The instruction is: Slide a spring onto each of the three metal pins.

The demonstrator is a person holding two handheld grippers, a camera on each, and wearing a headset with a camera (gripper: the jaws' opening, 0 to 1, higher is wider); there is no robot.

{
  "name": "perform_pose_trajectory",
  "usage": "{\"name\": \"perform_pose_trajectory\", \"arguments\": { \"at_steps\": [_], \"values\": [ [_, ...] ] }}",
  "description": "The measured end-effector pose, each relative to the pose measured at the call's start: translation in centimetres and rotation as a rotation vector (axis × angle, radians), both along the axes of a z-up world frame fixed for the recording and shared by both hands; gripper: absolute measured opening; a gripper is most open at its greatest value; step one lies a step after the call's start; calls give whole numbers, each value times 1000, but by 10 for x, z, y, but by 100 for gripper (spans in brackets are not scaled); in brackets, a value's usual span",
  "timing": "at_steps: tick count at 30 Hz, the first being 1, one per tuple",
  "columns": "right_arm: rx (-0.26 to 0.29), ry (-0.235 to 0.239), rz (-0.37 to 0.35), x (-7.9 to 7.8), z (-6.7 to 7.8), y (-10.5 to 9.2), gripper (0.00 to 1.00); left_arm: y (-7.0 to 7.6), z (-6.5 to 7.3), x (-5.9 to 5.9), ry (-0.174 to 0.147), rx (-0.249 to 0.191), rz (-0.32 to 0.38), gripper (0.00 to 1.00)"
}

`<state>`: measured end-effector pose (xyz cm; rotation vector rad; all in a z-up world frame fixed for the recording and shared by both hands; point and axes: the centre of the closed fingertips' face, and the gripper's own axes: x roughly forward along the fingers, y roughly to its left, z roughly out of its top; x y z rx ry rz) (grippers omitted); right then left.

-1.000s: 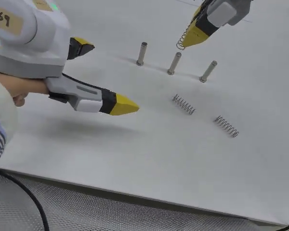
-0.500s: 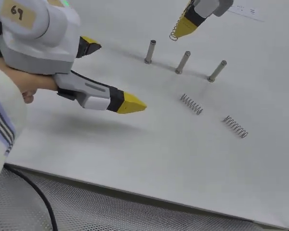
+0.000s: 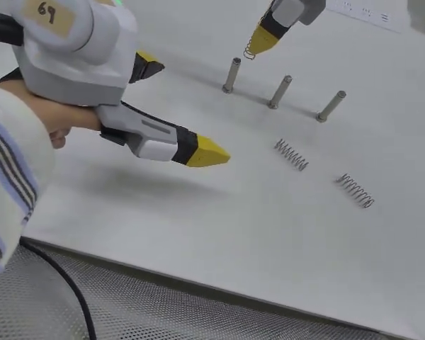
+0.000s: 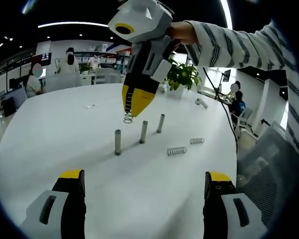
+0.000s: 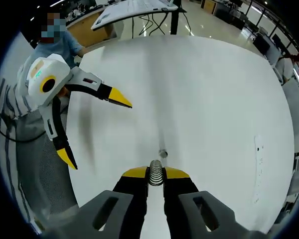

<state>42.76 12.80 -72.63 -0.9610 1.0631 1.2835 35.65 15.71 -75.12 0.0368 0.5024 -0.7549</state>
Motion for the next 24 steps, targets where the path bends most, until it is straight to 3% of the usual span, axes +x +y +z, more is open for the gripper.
{"name": "perform_pose_trajectory", "arguments": {
  "at_steps": [10,17,24],
  "values": [
    [-37,-12,27,5,-12,6,8,0,-7,-1,20,22,-5,98],
    [-30,9,9,11,-15,8,8,-4,-4,-2,18,5,-8,98],
    [-58,1,35,12,-23,10,8,-5,-4,-3,21,3,-8,98]
  ]
}}
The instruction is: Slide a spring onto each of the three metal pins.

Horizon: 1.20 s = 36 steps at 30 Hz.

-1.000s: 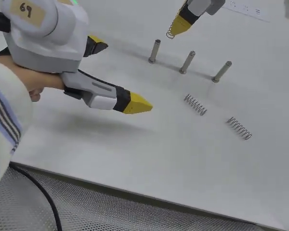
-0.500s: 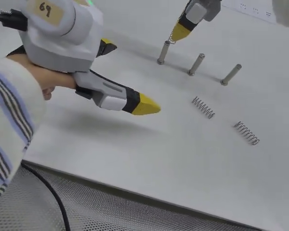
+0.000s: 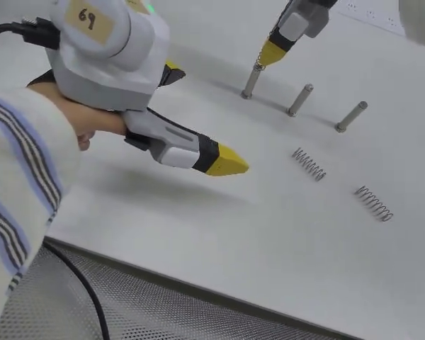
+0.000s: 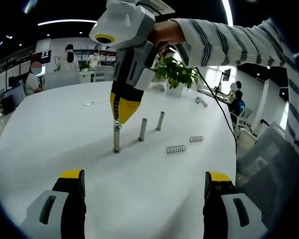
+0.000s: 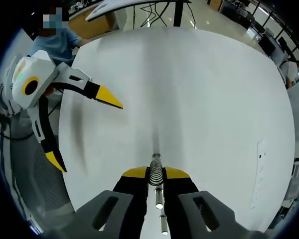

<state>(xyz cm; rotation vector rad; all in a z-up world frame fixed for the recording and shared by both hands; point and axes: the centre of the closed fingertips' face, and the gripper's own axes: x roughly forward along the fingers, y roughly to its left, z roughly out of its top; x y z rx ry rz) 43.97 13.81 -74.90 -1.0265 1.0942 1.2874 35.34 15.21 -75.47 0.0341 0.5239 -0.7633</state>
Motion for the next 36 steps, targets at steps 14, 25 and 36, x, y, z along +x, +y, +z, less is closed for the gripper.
{"name": "perform_pose_trajectory", "arguments": {
  "at_steps": [14,25,36],
  "values": [
    [-51,4,31,0,-20,2,8,0,2,-2,7,-8,6,98],
    [-85,6,56,1,-36,2,8,6,3,-2,4,4,20,98],
    [-91,8,60,0,-47,3,8,16,-2,2,9,11,28,98]
  ]
}}
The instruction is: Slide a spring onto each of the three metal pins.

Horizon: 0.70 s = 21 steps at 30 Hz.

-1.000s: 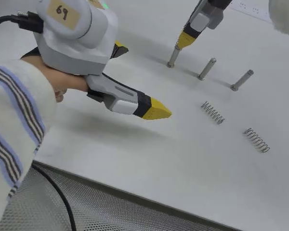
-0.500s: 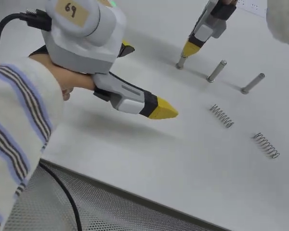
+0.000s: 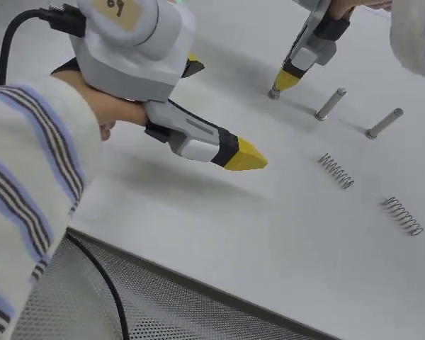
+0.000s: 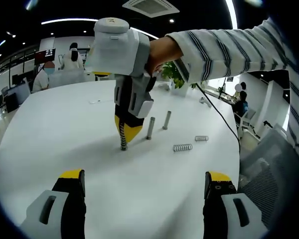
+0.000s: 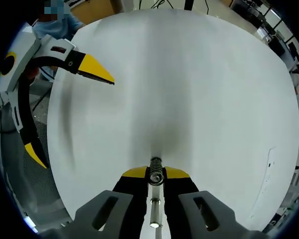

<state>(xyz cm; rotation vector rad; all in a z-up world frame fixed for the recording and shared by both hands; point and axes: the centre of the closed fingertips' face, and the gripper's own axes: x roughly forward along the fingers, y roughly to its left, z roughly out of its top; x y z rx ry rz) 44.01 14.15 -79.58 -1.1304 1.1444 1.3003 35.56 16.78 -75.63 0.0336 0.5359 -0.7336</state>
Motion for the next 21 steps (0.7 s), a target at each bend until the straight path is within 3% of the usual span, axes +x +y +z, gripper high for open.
{"name": "perform_pose_trajectory", "arguments": {
  "at_steps": [21],
  "values": [
    [-25,-17,68,-1,-8,-3,9,3,1,2,8,-15,-1,98]
  ]
}}
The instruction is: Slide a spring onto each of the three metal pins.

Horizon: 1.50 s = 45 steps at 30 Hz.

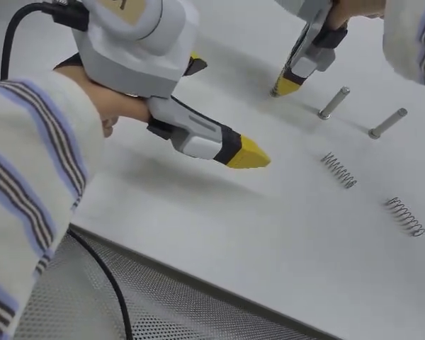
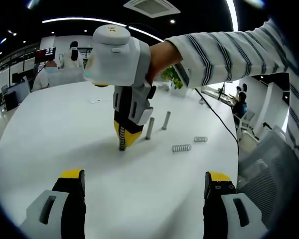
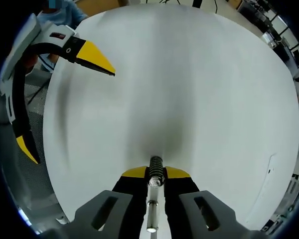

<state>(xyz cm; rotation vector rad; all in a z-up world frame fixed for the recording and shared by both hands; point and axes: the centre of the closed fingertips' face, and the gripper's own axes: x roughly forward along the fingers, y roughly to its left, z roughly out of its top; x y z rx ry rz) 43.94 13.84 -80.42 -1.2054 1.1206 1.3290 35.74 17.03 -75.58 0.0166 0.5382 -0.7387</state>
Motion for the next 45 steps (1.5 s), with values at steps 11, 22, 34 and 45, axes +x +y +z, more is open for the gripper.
{"name": "perform_pose_trajectory", "arguments": {
  "at_steps": [11,22,34,45],
  "values": [
    [8,2,23,-3,2,0,11,-3,-7,-4,8,34,-24,98],
    [20,-47,45,0,15,-7,19,-16,-8,-12,12,53,-65,98],
    [57,-54,-4,-4,34,-26,19,-20,-8,-16,27,18,-68,98],
    [100,-79,-53,-10,55,-56,23,-25,-2,-18,25,3,-76,98]
  ]
}}
